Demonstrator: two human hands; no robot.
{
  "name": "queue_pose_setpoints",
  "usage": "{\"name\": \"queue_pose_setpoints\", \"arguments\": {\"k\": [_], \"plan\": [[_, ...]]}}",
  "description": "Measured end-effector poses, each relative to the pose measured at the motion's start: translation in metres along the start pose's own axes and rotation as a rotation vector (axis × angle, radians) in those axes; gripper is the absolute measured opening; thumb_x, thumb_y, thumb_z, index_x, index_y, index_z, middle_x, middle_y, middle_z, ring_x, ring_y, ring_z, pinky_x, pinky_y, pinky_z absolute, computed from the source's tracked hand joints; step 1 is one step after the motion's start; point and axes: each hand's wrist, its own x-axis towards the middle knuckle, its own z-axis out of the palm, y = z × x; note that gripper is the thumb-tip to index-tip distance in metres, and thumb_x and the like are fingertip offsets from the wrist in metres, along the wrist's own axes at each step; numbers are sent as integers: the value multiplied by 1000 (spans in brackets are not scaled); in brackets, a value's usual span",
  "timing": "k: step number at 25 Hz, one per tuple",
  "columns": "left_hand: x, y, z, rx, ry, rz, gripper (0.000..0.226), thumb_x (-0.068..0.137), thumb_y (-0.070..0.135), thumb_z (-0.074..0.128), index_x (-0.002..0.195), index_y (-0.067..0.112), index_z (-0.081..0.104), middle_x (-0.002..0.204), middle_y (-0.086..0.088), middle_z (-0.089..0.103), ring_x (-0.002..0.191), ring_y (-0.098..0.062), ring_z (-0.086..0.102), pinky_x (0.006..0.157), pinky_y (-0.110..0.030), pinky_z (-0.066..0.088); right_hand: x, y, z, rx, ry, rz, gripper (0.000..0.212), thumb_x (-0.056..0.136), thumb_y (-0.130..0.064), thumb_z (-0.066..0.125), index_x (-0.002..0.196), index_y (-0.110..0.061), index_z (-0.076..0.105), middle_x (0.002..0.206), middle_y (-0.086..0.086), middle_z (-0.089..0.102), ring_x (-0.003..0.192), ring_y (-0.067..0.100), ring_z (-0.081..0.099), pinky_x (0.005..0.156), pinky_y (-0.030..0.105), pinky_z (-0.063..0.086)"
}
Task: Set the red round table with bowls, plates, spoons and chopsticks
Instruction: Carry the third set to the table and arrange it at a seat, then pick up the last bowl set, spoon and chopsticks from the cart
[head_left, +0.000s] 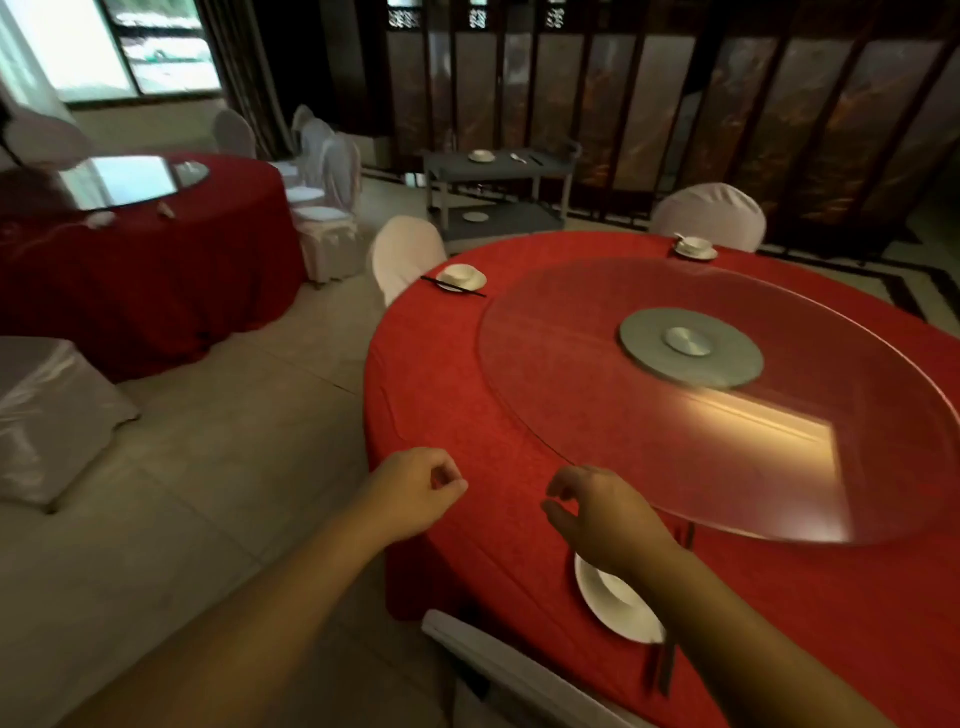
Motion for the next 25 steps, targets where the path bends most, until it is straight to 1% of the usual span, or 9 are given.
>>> {"name": "queue_pose_setpoints", "arguments": {"k": [1, 3, 5, 6, 9, 11, 18, 22, 25], "plan": [[-4, -7, -12, 5, 29, -12, 13, 85, 31, 74, 74, 34, 66, 76, 16, 66, 73, -1, 63, 72, -25, 52, 8, -15, 0, 0, -2, -38, 21, 92, -37, 60, 107, -23, 68, 103, -5, 68, 97, 16, 61, 80, 32, 50], [-7, -23, -40, 15, 90, -25, 13, 85, 27, 75, 76, 31, 67, 75, 16, 63, 69, 1, 59, 69, -19, 47, 30, -44, 4, -14, -19, -102, 23, 93, -37, 59, 108, -23, 67, 105, -4, 67, 99, 16, 60, 83, 34, 51], [1, -43, -69, 31, 138, -36, 10, 86, 25, 75, 77, 26, 69, 77, 13, 62, 68, 1, 58, 65, -11, 41, 58, -70, 6, -35, -39, -148, 25, 93, -39, 58, 111, -23, 66, 108, -3, 66, 102, 17, 59, 85, 34, 51], [7, -55, -85, 40, 161, -47, 9, 86, 26, 74, 79, 25, 70, 79, 12, 63, 70, -2, 59, 64, -11, 41, 75, -82, 10, -52, -52, -165, 26, 93, -39, 57, 112, -23, 66, 109, -3, 65, 103, 17, 59, 85, 33, 50], [32, -101, -133, 84, 217, -60, 7, 87, 33, 72, 83, 27, 70, 86, 12, 65, 78, -5, 62, 72, -22, 49, 137, -120, 24, -98, -68, -198, 27, 93, -40, 56, 112, -23, 66, 111, -2, 64, 105, 18, 59, 86, 32, 49], [55, -135, -164, 108, 229, -69, 10, 87, 38, 70, 87, 28, 71, 90, 14, 64, 81, -3, 62, 73, -24, 49, 183, -145, 37, -118, -67, -191, 27, 93, -40, 56, 111, -24, 66, 111, -2, 65, 104, 18, 59, 86, 31, 48], [194, -266, -309, 227, 200, -27, 20, 90, 43, 65, 100, 28, 72, 103, 10, 67, 94, -10, 63, 83, -29, 53, 382, -252, 80, -162, -39, -99, 23, 92, -39, 58, 106, -24, 67, 108, -2, 67, 100, 19, 62, 83, 31, 50], [284, -330, -378, 277, 144, -8, 19, 92, 43, 64, 101, 28, 70, 102, 10, 67, 90, -8, 62, 79, -28, 54, 494, -290, 91, -148, -4, -40, 22, 92, -39, 59, 104, -22, 68, 106, -2, 68, 98, 19, 62, 82, 33, 51], [360, -368, -409, 290, 134, 10, 17, 91, 42, 66, 98, 28, 71, 101, 8, 69, 90, -8, 63, 83, -33, 56, 577, -300, 108, -126, -3, 5, 22, 91, -39, 59, 102, -23, 69, 107, 0, 69, 96, 19, 64, 82, 35, 53]]}}
